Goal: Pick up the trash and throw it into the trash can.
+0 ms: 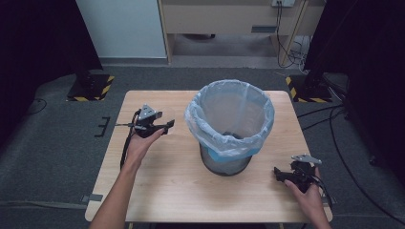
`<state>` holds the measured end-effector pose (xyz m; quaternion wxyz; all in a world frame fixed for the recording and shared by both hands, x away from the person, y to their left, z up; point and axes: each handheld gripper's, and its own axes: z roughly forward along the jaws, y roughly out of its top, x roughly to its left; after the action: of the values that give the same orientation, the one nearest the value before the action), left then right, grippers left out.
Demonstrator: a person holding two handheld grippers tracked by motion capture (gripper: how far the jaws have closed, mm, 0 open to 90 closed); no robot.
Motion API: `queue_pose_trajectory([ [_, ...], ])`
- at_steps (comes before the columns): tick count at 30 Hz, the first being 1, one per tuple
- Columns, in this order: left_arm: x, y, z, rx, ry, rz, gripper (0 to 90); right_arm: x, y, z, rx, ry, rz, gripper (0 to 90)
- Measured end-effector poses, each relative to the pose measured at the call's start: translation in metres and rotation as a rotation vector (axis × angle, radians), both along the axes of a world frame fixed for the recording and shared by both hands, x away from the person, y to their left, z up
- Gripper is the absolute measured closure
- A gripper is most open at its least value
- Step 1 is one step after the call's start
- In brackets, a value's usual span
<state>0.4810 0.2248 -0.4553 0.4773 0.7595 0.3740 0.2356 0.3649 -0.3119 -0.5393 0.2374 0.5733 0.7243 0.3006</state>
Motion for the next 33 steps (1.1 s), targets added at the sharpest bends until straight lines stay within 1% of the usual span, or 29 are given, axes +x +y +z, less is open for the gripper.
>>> queue_pose_trajectory([
  [3, -0.006, 0.001, 0.006, 0.001, -0.006, -0.016, 31.3, 0.0, 0.0, 0.0, 0.0, 0.0, 0.0, 0.4],
  [6, -0.009, 0.001, 0.009, 0.002, -0.01, -0.023, 31.3, 0.0, 0.0, 0.0, 0.001, 0.0, -0.001, 0.4],
  [12, -0.018, 0.002, 0.019, 0.015, -0.026, -0.045, 31.5, 0.0, 0.0, 0.0, 0.001, 0.0, -0.001, 0.4],
  [22, -0.026, 0.004, 0.033, 0.016, -0.057, -0.065, 31.6, 0.0, 0.0, 0.0, 0.0, 0.0, -0.002, 0.4],
  [27, -0.03, 0.003, 0.042, 0.036, -0.072, -0.074, 31.6, 0.0, 0.0, 0.0, 0.0, 0.0, -0.002, 0.4],
  [31, -0.031, 0.002, 0.047, 0.035, -0.077, -0.08, 31.6, 0.0, 0.0, 0.0, 0.0, 0.0, -0.001, 0.4],
  [33, -0.032, 0.001, 0.051, 0.043, -0.08, -0.087, 31.6, 0.0, 0.0, 0.0, 0.0, 0.0, -0.001, 0.4],
])
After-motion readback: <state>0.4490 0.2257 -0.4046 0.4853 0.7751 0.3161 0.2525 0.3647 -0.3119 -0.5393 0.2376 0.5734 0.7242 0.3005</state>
